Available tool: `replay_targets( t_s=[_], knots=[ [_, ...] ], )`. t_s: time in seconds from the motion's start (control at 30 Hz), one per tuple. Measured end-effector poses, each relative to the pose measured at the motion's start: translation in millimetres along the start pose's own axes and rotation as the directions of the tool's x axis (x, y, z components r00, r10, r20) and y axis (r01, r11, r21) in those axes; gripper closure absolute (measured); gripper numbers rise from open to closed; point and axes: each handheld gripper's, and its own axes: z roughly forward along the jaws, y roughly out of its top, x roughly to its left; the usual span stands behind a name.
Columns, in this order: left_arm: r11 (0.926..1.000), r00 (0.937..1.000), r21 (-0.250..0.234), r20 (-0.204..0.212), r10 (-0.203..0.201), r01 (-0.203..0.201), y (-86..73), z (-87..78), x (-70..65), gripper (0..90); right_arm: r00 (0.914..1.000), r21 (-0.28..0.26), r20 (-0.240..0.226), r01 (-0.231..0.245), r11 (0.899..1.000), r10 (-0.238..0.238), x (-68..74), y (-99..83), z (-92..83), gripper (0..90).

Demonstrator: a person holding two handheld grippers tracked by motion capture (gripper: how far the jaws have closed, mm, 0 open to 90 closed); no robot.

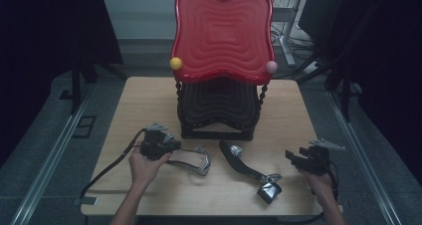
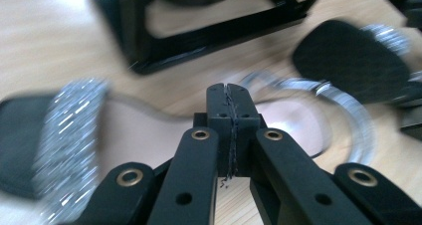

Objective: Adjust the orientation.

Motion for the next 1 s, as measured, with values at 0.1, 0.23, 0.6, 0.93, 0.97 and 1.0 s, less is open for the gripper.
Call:
replay_targets(
  t_s=[0.1, 0.23, 0.6, 0.93, 0.97, 1.0],
  knots=[
    [0.9996, 0.9994, 0.012, 0.023, 0.025, -0.025, 10.9, 14.2, -16.5, 89.7, 1.0000, -0.004, -0.002, -0.006, 1.000, 0.006, -1.5, -0.5, -1.3, 34.5],
    [0.9989, 0.9978, 0.041, 0.063, 0.020, -0.023, 13.0, 35.6, -29.8, 89.7, 0.9998, -0.006, -0.002, -0.022, 1.000, 0.022, -5.1, -1.5, -2.3, 34.7],
    [0.9899, 0.9975, 0.141, 0.071, 0.009, -0.019, 13.6, 71.3, -34.2, 89.8, 0.9999, -0.003, -0.001, -0.016, 1.000, 0.016, -3.2, -0.4, -1.8, 34.9],
    [0.9787, 0.9956, 0.198, 0.085, 0.038, -0.054, 4.4, 78.1, -37.5, 89.9, 0.9999, -0.003, 0.002, -0.016, 1.000, 0.016, -4.5, -0.5, -3.0, 34.9],
    [0.9771, 0.9952, 0.203, 0.086, 0.046, -0.063, 3.0, 76.5, -38.7, 89.9, 0.9998, -0.006, 0.001, -0.018, 1.000, 0.018, -4.3, -0.5, -3.1, 34.9],
    [0.9771, 0.9952, 0.203, 0.086, 0.046, -0.063, 3.0, 76.5, -38.7, 89.9, 0.9998, -0.006, 0.001, -0.018, 1.000, 0.018, -4.3, -0.5, -3.1, 34.9]
  ],
)
